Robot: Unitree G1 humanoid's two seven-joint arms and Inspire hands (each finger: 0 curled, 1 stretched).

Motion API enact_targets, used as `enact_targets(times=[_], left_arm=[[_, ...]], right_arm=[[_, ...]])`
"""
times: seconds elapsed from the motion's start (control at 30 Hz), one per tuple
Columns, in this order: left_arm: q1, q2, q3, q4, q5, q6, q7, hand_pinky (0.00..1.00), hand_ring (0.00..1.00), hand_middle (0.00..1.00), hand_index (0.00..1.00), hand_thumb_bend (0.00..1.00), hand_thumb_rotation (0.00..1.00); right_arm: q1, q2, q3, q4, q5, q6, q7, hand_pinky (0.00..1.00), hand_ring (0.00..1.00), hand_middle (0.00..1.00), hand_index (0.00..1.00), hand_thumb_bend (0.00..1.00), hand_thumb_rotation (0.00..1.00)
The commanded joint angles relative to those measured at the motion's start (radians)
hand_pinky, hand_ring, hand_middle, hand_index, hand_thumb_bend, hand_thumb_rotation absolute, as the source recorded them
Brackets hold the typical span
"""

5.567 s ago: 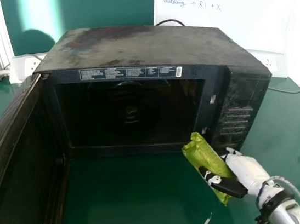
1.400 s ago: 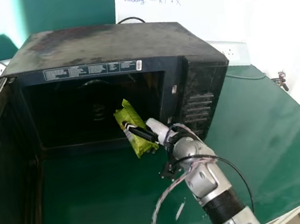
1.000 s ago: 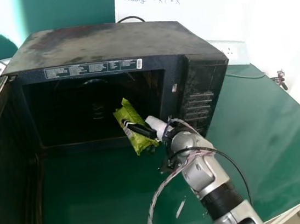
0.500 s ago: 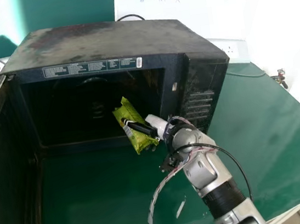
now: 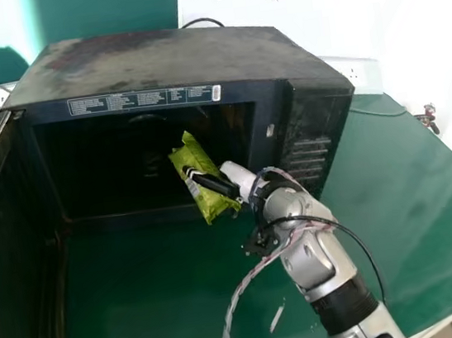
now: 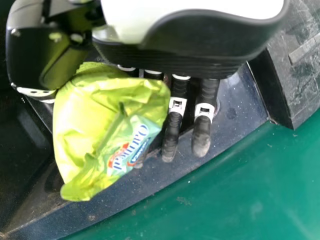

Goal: Put biscuit inside oven

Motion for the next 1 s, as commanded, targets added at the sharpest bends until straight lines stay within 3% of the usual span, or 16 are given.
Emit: enact_targets(times=[0.0, 0.2, 0.47, 0.83, 0.97], left_arm=[[0.000, 0.011, -0.004, 0.011, -0.001, -0.014, -0.003, 0.99, 0.91, 0.94, 1.00, 1.00, 1.00], [-0.010, 0.013, -0.006, 0.024, 0.005, -0.016, -0.003, 0.99, 0.91, 0.94, 0.99, 1.00, 1.00], [-0.018, 0.019, -0.006, 0.040, 0.002, -0.023, -0.011, 1.00, 0.92, 0.94, 1.00, 1.00, 1.00], [-0.030, 0.016, -0.017, 0.041, 0.015, -0.021, 0.000, 1.00, 0.92, 0.94, 1.00, 1.00, 1.00], [-0.036, 0.013, -0.018, 0.045, 0.019, -0.022, 0.004, 1.00, 0.92, 0.94, 1.00, 1.00, 1.00]], right_arm=[[-0.057, -0.035, -0.036, -0.076, -0.038, -0.021, -0.045, 0.25, 0.36, 0.45, 0.49, 0.51, 0.14], [-0.039, -0.055, -0.031, -0.118, -0.036, -0.012, -0.027, 0.35, 0.47, 0.51, 0.48, 0.51, 0.15], [-0.034, -0.052, -0.028, -0.122, -0.034, -0.007, -0.031, 0.24, 0.32, 0.40, 0.48, 0.51, 0.14], [-0.060, -0.060, -0.053, -0.136, -0.012, 0.009, -0.009, 0.37, 0.50, 0.56, 0.49, 0.51, 0.14], [-0.077, -0.064, -0.040, -0.123, -0.017, -0.003, -0.001, 0.31, 0.43, 0.52, 0.49, 0.51, 0.14]])
